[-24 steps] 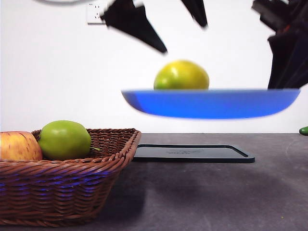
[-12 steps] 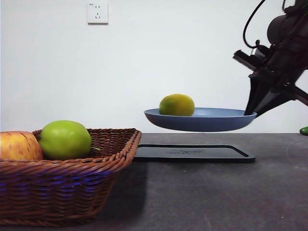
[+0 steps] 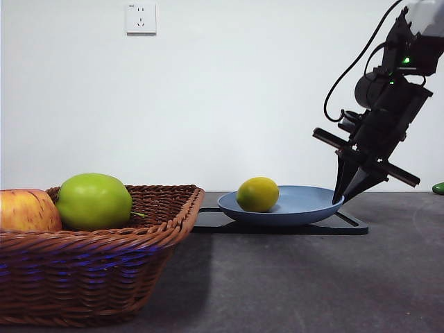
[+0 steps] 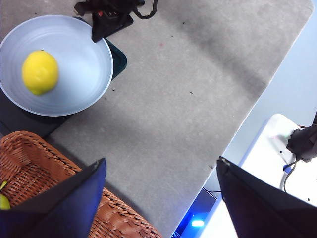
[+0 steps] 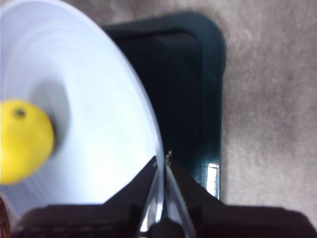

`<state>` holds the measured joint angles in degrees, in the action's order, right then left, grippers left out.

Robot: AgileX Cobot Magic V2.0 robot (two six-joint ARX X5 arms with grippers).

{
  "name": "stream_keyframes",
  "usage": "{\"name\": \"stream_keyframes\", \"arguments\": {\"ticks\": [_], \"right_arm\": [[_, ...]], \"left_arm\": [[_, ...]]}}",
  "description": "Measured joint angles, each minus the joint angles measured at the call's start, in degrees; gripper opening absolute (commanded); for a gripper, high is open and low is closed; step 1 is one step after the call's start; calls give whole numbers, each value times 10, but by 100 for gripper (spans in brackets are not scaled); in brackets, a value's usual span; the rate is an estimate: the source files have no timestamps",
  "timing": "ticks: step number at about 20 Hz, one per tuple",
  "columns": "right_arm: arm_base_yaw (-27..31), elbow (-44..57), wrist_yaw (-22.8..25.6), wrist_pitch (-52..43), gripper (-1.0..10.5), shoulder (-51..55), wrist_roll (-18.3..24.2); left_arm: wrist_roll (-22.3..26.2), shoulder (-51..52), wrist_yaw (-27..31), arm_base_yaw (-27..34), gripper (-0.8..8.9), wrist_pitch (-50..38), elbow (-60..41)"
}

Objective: Take the lemon from the basket,put the lemon in the plate,hand out the plate

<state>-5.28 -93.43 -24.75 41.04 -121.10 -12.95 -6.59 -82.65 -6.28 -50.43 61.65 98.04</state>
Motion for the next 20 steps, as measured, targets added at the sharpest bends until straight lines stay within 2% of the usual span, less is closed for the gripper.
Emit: {"name": "stream_keyframes", "arguments": {"ticks": [3, 7, 10, 14, 16, 20], "right_arm": [[0, 0, -1, -1, 46, -4, 1], [0, -1, -3, -12, 282, -4, 5], [2, -1, -6, -16, 285, -4, 5], [10, -2, -7, 28, 283, 12, 10], [14, -2, -7, 70, 229, 47, 25], [15, -3, -8, 167, 61, 148, 75]], "left_arm": [[0, 0, 0, 0, 388, 0, 0], [2, 0, 2, 0, 388, 0, 0], [7, 0, 10, 0, 388, -2, 0], [30, 0, 69, 0, 374, -19, 0], [50, 0, 77, 4, 302, -36, 0], [97, 0, 79, 30, 53, -63, 0]]}}
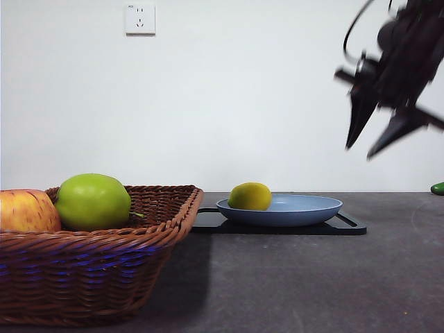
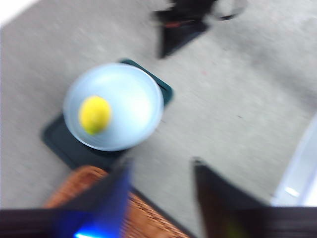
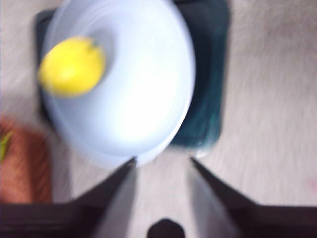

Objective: Take the lemon from the basket,put the lemon in the plate,hand out the plate

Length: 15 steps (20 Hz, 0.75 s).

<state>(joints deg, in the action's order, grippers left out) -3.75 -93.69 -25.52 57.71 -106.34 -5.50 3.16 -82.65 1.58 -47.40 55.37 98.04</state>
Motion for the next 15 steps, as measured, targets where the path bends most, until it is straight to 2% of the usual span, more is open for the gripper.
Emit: {"name": "stream_keyframes", "arguments": {"ticks": [1, 3, 6, 7, 10, 12, 15], "right_arm": [[-3, 0, 0, 22, 19, 22, 14], [-14, 0, 2, 58, 3, 65, 40], [-44, 12, 17, 59, 3, 149, 60], [-56, 21, 38, 56, 3, 177, 63], [-107, 74, 150, -5, 3, 278, 63], [-137, 128, 197, -60, 3, 341, 58], [-170, 225, 237, -159, 3, 433, 49]], "left_arm": [[13, 0, 1, 8, -1, -3, 0], [34, 0, 0, 28, 6, -3, 0], [49, 0, -3, 76, 6, -3, 0], [50, 0, -6, 94, 6, -4, 0], [52, 6, -60, 145, 6, -37, -28], [52, 33, -72, 162, 6, -92, -81], [40, 108, -72, 176, 6, -193, -185]]}}
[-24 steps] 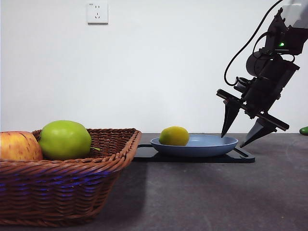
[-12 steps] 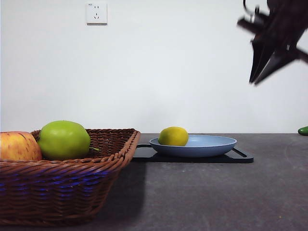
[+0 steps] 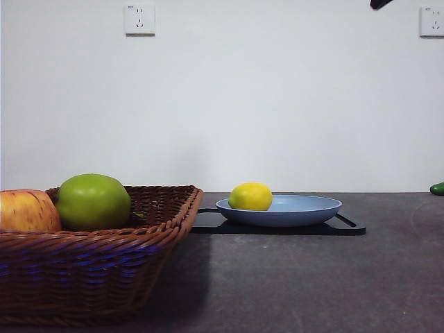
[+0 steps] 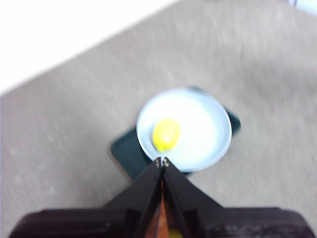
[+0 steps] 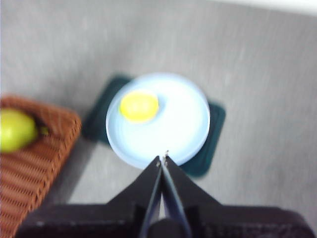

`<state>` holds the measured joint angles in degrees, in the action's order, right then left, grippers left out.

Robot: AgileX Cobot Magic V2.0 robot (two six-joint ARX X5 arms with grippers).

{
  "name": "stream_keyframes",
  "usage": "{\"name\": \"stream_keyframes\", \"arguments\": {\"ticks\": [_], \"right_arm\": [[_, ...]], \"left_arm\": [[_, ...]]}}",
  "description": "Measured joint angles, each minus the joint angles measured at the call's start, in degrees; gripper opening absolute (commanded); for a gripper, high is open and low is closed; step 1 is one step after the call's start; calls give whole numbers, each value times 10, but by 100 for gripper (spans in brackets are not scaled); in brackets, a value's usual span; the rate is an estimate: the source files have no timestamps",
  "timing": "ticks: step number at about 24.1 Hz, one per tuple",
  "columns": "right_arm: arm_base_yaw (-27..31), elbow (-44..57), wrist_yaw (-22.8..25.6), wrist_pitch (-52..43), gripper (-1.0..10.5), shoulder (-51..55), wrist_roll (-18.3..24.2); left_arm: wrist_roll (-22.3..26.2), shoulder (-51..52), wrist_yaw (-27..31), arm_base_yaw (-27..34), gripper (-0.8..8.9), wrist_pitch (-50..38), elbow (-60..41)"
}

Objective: Take the lemon from the basket,put the lemon in the plate,hand out the plate

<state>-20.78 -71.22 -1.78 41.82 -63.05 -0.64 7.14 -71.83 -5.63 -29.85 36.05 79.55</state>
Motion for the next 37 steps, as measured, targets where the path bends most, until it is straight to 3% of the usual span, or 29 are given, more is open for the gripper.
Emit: {"name": "stream_keyframes", "arguments": {"ticks": [6, 10, 13, 18, 31, 37], "right_arm": [[-61, 240, 75, -182, 3, 184, -18], [-90, 379, 95, -258, 3, 291, -33], [-94, 406, 94, -262, 3, 320, -43], [-94, 406, 95, -272, 3, 330, -51], [-93, 406, 95, -272, 3, 335, -52], [-93, 406, 95, -272, 3, 336, -52]], "left_arm": [[-23, 205, 8, 12, 6, -170, -268], [-52, 365, 24, 12, 6, -212, -426], [-64, 429, 37, 12, 6, -216, -478], [-70, 478, 40, 12, 8, -229, -480], [-72, 476, 40, 12, 8, -239, -480], [-47, 534, 55, 48, 8, -171, -481]]}}
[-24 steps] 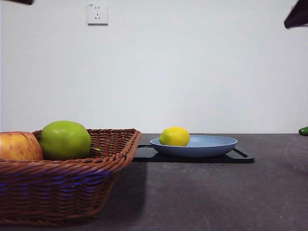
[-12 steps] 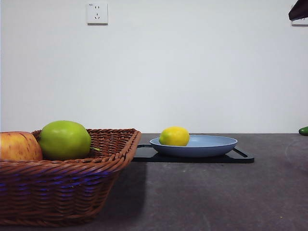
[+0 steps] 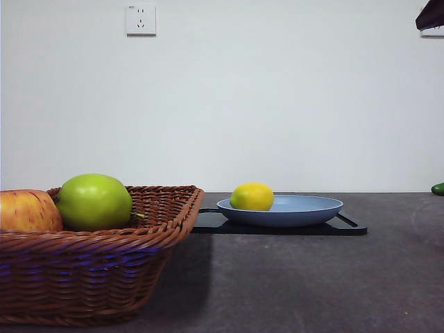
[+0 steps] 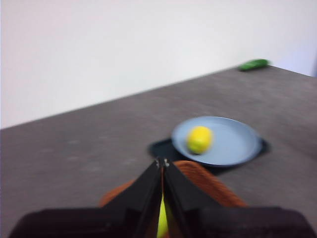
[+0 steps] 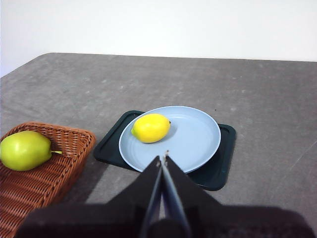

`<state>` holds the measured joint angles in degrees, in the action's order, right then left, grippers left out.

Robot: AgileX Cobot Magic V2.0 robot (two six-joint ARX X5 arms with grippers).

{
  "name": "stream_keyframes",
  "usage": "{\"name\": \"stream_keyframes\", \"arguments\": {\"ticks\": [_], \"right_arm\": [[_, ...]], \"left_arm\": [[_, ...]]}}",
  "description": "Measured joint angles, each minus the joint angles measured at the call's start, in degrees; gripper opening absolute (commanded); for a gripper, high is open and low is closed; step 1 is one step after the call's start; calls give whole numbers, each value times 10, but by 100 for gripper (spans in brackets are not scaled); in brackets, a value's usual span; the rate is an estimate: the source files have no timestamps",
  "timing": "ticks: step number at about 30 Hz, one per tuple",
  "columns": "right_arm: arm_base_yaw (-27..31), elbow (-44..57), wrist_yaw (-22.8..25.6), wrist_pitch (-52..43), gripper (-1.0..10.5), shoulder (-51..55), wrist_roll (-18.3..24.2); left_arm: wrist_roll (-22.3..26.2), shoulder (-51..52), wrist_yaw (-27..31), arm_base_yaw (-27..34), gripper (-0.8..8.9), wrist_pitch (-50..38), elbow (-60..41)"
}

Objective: Take the lemon from the basket,put the lemon in the plate,hand out the plate

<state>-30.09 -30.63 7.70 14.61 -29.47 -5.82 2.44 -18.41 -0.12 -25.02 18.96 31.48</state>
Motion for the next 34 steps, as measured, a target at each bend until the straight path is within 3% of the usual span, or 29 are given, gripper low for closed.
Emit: {"name": "stream_keyframes", "arguments": {"ticks": [8, 13, 21, 34], "right_arm": [[0, 0, 0, 0, 3, 0, 0], [0, 0, 0, 0, 3, 0, 0], [0, 0, 0, 0, 3, 0, 0], [0, 0, 0, 0, 3, 0, 0]], "left_arm": [[10, 113, 7, 179, 8, -11, -82], [8, 147, -1, 244, 8, -43, -183], [-17, 182, -1, 277, 8, -63, -284], [-25, 182, -1, 283, 8, -70, -299]]}}
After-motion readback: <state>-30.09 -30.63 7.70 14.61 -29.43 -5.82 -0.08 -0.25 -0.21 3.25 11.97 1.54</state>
